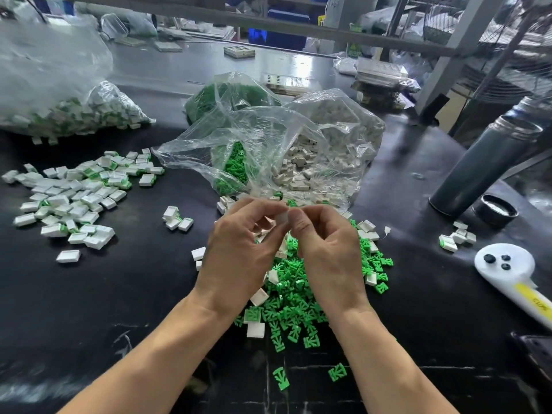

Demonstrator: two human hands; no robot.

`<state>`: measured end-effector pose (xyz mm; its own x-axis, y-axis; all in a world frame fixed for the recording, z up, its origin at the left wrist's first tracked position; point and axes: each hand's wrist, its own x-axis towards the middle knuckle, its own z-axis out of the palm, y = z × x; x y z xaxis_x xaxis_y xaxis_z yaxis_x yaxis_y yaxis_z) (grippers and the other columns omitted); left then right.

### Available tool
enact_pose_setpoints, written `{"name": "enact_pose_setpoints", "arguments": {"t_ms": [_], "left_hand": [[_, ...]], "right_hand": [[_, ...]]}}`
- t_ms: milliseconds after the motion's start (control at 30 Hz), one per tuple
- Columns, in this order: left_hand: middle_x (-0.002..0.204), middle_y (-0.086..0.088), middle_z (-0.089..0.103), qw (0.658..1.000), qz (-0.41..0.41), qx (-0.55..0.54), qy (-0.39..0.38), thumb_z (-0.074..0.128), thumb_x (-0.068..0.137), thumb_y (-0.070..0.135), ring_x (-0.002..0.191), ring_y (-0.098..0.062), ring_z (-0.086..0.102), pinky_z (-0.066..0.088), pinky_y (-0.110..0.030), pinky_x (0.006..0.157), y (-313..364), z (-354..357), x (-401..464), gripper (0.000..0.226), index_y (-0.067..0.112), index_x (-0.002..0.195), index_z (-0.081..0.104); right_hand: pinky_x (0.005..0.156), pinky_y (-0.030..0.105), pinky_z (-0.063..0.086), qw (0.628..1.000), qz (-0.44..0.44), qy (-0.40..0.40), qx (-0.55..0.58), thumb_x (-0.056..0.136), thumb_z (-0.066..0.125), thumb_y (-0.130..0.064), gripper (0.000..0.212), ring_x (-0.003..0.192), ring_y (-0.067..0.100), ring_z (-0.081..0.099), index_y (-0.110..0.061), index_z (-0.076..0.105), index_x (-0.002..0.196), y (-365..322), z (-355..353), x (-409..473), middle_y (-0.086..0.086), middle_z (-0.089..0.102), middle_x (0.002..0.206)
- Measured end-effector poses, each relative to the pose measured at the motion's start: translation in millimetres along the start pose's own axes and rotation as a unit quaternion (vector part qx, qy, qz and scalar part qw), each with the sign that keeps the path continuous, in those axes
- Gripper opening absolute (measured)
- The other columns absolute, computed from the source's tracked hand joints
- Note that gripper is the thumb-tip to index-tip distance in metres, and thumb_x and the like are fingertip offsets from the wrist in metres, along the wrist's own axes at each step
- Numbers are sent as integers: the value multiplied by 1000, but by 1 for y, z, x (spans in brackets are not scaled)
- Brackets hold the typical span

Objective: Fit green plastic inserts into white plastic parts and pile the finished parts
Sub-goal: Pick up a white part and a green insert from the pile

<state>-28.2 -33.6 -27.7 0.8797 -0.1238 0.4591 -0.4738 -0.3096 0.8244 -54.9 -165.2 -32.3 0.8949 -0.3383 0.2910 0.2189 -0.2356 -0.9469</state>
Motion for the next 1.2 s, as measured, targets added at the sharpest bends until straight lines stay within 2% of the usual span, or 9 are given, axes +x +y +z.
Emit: {"name": "enact_pose_setpoints", "arguments": {"t_ms": [133,300,400,500,600,833,933,1033,1200], "left_hand": [[98,19,65,997,29,69,-13,77,90,27,88,-2,64,54,-21,78,-1,-3,-1,17,28,107,76],[105,12,70,984,51,170,-17,75,92,26,93,-6,65,57,-34,89,-9,-17,6,20,24,112,72],[105,2,72,966,5,259,4,77,90,23,101,-18,64,53,-42,95,-28,-43,16,19,20,108,72],[106,-6,70,920,-63,386,22,78,88,25,104,-30,59,44,-46,91,-47,-63,24,13,19,100,76],[110,-8,66,890,-114,440,26,77,88,26,108,-34,54,38,-48,93,-56,-70,27,10,22,98,77],[117,-12,65,889,-135,434,47,78,87,25,115,-37,53,38,-50,99,-59,-75,29,23,20,110,74],[98,1,69,930,-125,345,9,76,90,32,93,-22,64,51,-40,84,-48,-70,26,11,26,98,74],[88,17,67,936,-183,292,-68,74,89,46,80,-2,63,57,-34,80,-37,-63,21,14,33,93,69],[84,19,70,934,-228,254,-105,80,85,44,73,-1,69,61,-37,84,-29,-56,17,18,35,95,68]], "right_hand": [[60,14,43,999,-1,13,-34,97,71,-30,13,63,2,59,-25,73,85,2,0,-1,-14,69,72],[57,16,46,995,13,54,-82,100,67,-36,21,66,5,64,-26,72,82,3,-6,0,-11,72,75],[60,22,49,993,27,67,-93,99,67,-39,22,68,8,64,-28,72,81,3,-11,2,-11,72,74],[63,27,52,991,39,60,-110,98,67,-42,23,70,9,66,-26,73,83,3,-12,3,-12,72,72],[67,31,55,988,45,53,-135,98,67,-44,24,72,9,68,-25,75,87,4,-13,2,-12,73,74],[71,33,51,968,46,22,-246,98,66,-43,20,73,13,61,-26,75,91,4,-24,5,-12,68,76],[77,31,48,947,48,-11,-318,96,69,-43,14,81,7,58,-33,77,98,0,-31,8,-16,69,92],[81,28,40,928,56,-44,-367,94,71,-45,11,85,1,52,-39,75,102,-2,-40,10,-20,62,102],[101,31,42,913,66,-119,-384,92,72,-48,26,106,8,51,-46,70,117,0,-34,7,-22,50,103]]}}
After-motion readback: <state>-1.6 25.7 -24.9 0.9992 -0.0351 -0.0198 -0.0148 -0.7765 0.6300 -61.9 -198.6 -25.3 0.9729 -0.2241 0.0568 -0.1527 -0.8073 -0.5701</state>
